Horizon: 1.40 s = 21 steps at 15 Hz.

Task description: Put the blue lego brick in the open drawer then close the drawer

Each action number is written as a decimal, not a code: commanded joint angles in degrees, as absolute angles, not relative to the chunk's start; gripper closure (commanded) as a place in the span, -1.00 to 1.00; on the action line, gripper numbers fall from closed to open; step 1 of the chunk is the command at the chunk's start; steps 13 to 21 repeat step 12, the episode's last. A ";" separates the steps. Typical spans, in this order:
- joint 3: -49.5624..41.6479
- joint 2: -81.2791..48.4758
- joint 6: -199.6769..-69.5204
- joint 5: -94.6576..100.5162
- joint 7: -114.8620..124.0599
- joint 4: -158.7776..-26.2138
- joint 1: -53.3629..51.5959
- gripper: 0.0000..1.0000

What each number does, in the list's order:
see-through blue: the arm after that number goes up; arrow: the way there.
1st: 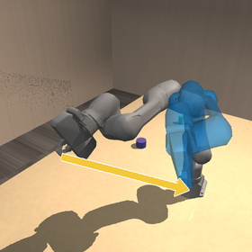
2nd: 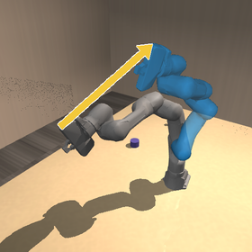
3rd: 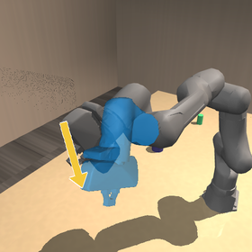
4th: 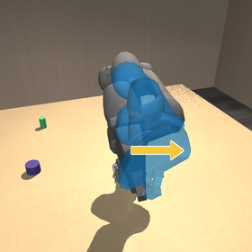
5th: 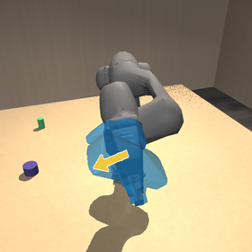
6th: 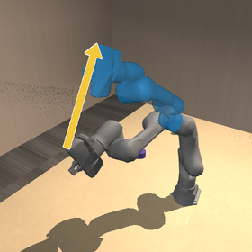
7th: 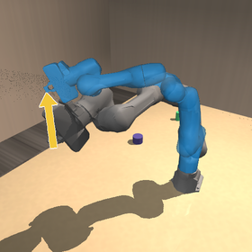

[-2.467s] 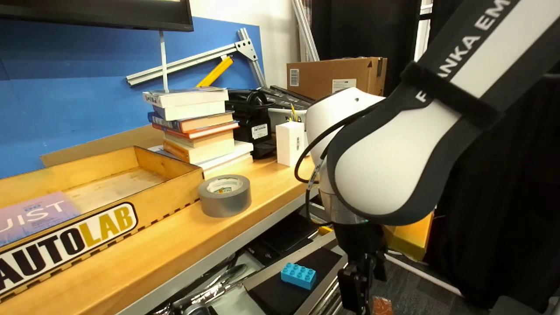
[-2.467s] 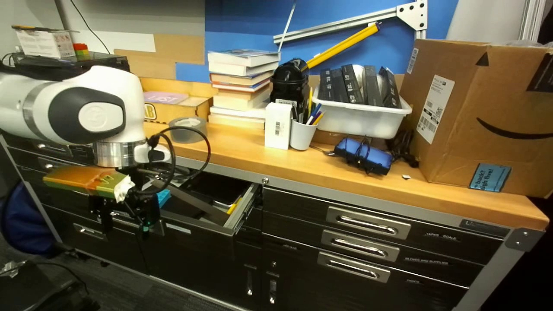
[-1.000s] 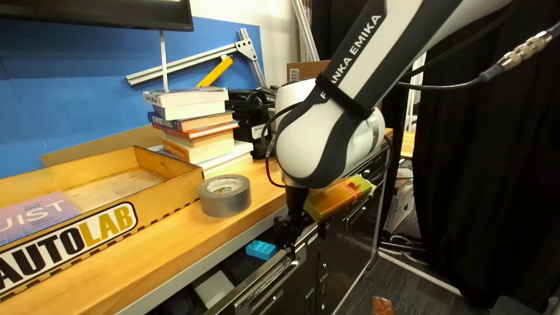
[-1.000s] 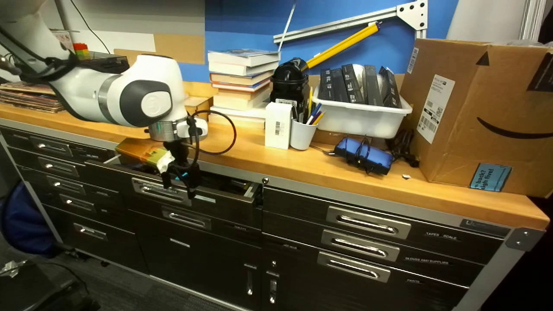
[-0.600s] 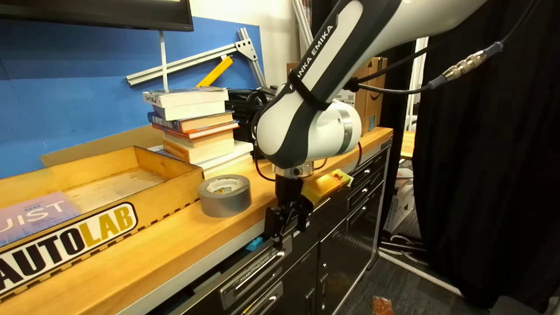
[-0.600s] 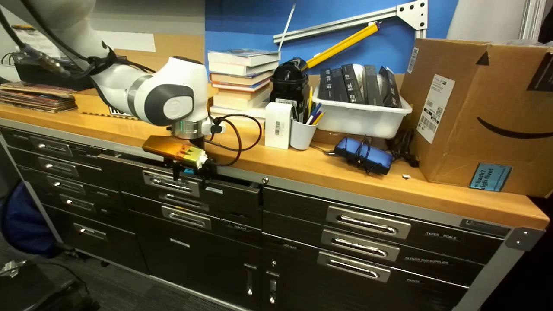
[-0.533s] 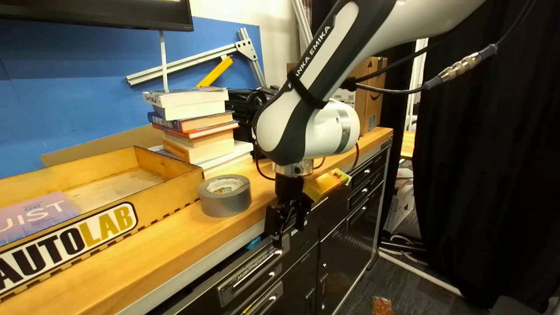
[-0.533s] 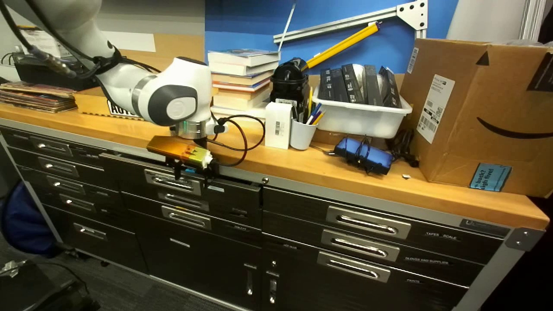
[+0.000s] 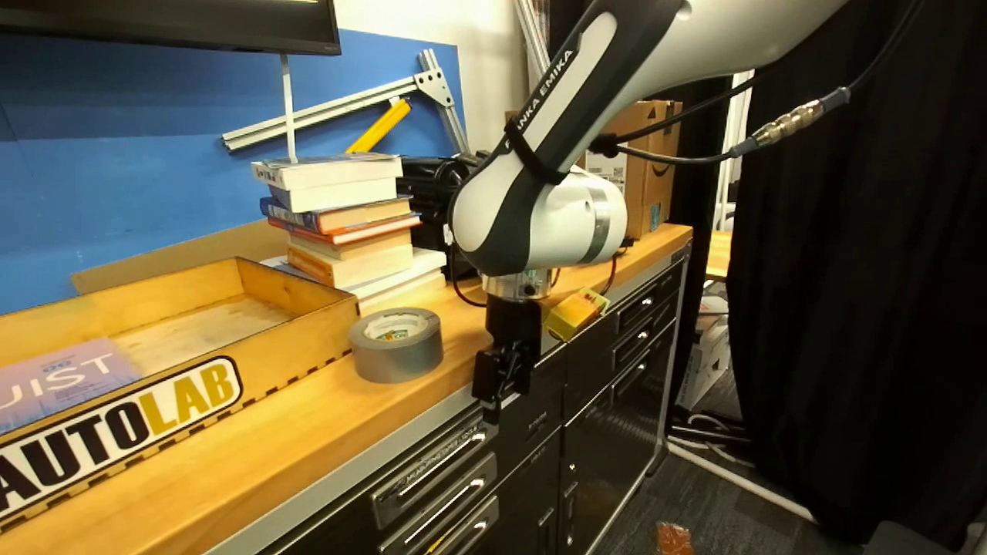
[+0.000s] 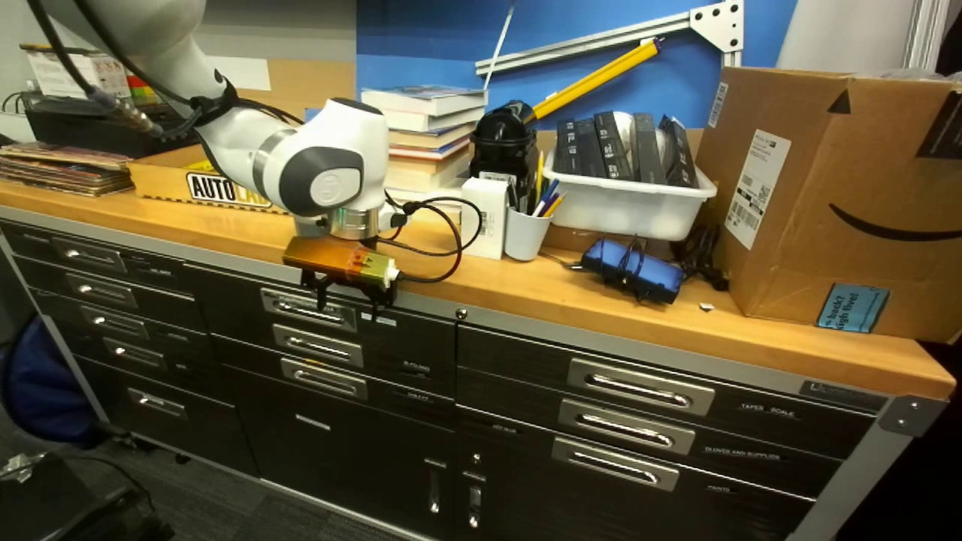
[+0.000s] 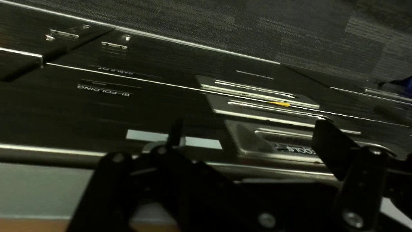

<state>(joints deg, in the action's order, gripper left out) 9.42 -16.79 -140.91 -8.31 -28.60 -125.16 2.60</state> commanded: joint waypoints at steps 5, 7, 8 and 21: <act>6.29 -0.55 -145.09 9.89 -6.11 -135.23 -5.68 -1.00; 6.84 4.61 -141.38 18.60 3.11 -135.93 -7.32 -1.00; 8.18 6.37 -138.54 21.52 7.85 -135.51 -8.11 -1.00; 10.75 7.05 -133.34 21.07 10.46 -133.54 -8.56 -1.00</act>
